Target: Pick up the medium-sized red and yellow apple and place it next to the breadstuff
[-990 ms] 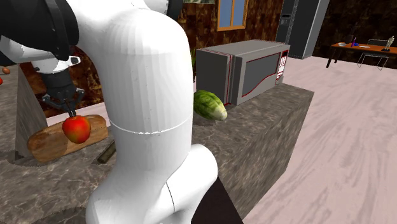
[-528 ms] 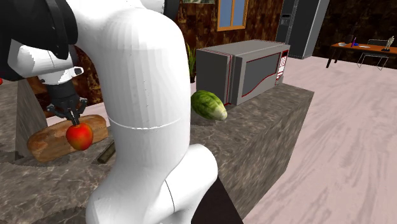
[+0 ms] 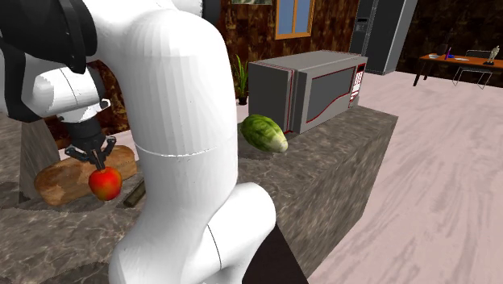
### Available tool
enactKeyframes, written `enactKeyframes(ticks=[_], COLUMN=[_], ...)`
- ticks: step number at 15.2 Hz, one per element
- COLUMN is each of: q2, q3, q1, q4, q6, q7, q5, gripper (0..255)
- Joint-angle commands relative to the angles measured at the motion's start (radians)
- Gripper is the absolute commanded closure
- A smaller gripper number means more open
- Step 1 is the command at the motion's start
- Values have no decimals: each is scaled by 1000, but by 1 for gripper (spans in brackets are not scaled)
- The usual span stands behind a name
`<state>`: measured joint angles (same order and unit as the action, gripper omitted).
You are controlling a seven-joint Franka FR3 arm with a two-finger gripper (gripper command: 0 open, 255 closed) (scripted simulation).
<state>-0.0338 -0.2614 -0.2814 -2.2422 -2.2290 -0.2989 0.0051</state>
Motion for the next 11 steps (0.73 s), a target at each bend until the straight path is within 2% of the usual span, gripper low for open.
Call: enactKeyframes(ticks=[1, 4, 11], q2=[16, 38, 38], q3=[0, 0, 0], q1=[1, 0, 0], q4=[-12, -28, -28], q6=[-28, -65, -65], q7=[-2, -8, -8], q5=[-5, -13, -13], gripper=[255, 255, 255])
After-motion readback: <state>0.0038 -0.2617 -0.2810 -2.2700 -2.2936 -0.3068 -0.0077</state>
